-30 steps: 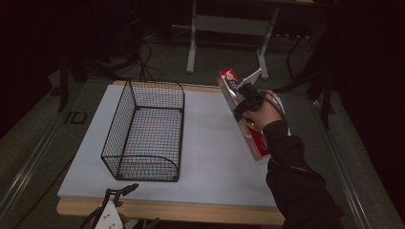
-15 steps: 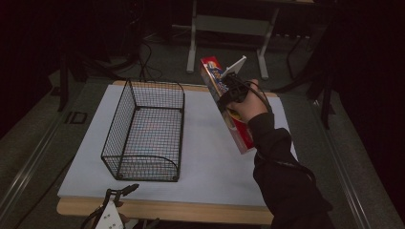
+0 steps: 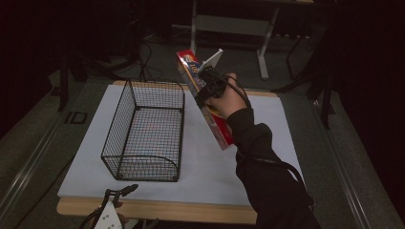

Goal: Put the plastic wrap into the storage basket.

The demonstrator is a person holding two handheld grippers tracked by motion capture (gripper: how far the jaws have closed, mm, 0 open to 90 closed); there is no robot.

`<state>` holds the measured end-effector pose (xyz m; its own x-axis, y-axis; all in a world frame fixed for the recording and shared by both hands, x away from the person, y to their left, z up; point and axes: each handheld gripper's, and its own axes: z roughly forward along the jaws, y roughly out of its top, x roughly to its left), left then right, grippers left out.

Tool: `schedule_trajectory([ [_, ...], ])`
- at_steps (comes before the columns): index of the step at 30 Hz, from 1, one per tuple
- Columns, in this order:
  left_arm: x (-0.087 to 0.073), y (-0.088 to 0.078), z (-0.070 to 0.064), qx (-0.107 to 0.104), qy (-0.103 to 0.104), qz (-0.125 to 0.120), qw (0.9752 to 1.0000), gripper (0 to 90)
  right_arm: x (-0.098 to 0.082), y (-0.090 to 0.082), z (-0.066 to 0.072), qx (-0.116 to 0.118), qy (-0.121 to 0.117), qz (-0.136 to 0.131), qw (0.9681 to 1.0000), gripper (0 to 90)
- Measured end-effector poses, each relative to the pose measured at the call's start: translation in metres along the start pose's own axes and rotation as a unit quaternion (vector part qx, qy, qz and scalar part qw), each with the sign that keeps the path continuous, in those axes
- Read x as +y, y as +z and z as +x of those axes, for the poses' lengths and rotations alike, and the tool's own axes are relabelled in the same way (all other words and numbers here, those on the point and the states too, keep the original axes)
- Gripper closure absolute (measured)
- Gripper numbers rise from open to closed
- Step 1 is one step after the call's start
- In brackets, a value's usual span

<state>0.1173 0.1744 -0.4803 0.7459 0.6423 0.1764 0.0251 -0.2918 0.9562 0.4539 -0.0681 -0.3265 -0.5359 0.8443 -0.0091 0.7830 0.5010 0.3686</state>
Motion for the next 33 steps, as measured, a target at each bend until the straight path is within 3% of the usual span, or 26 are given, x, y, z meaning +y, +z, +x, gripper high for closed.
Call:
schedule_trajectory([
  [19,0.0,-0.002,0.0,-0.003,0.001,-0.003,1.0,0.2,0.035,0.002,0.08,0.047,-0.032,-0.045,0.9973,39.9],
  [27,0.0,-0.004,-0.001,-0.003,0.002,-0.004,1.0,0.2,0.047,0.008,0.109,0.049,-0.048,-0.057,0.996,39.9],
  [33,-0.001,-0.005,-0.001,-0.005,0.001,-0.003,1.0,0.2,0.052,0.015,0.127,0.067,-0.05,-0.091,0.9923,39.9],
])
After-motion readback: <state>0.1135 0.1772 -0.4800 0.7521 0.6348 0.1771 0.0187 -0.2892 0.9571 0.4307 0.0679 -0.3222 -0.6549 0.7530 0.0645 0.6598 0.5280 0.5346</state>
